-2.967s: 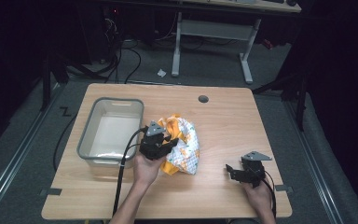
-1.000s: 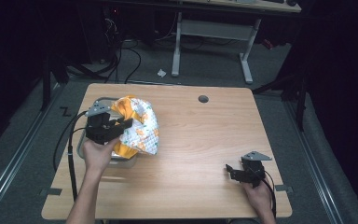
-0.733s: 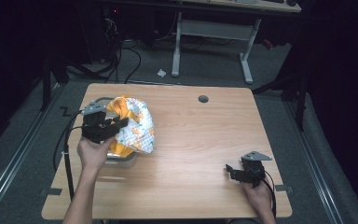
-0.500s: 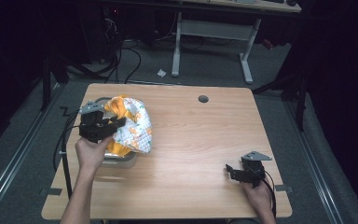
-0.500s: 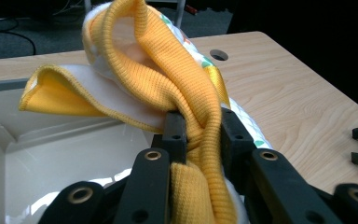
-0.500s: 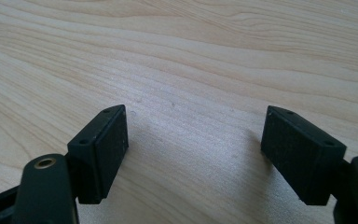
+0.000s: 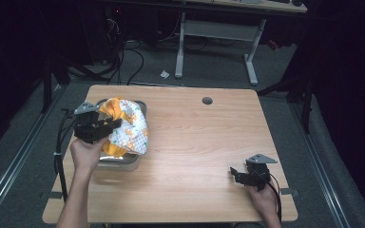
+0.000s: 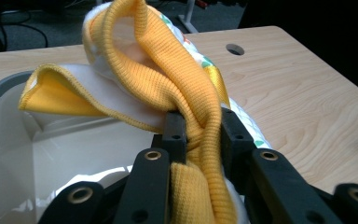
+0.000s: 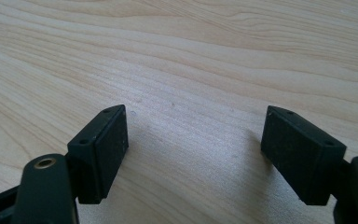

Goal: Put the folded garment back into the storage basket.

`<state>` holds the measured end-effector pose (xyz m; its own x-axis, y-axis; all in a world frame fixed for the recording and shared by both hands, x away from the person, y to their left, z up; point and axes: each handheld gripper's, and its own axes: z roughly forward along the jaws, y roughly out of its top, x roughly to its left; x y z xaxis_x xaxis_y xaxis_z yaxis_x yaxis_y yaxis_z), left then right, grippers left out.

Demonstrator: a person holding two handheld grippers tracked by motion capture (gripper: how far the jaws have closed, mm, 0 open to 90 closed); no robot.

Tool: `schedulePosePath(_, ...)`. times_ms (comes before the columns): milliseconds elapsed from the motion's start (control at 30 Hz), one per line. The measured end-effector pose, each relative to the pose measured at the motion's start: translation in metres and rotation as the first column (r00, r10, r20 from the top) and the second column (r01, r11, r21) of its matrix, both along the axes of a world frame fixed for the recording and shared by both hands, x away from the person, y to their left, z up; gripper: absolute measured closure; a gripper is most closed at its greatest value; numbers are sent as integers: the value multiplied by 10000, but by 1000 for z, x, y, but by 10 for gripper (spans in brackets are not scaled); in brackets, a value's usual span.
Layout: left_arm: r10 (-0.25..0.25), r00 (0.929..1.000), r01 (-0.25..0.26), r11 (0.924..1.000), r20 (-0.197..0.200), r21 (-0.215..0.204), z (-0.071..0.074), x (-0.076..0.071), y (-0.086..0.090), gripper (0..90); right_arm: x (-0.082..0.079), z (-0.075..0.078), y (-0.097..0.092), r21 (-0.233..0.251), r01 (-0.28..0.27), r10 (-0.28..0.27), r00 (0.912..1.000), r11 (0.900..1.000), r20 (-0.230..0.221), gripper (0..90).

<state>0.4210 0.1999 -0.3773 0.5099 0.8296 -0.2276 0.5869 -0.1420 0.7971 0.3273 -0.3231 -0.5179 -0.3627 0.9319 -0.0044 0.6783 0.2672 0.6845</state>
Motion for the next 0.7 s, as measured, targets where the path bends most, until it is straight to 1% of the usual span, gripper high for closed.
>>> schedulePosePath(233,30,9999,-27,9996,-120,264,-5,6,4,757,0,0,0,7,10,-10,10000,10000,-6,233)
schedulePosePath(367,8,9998,6,9977,-197,675,-10,10,3,757,0,0,0,-2,-1,1,10000,10000,0,233)
schedulePosePath(467,40,9996,-15,9963,-288,860,-14,13,3,757,0,0,0,7,10,-10,10000,10000,-7,233)
schedulePosePath(700,280,9982,-227,9952,-537,955,-26,18,8,756,0,0,0,0,-1,1,10000,10000,-1,233)
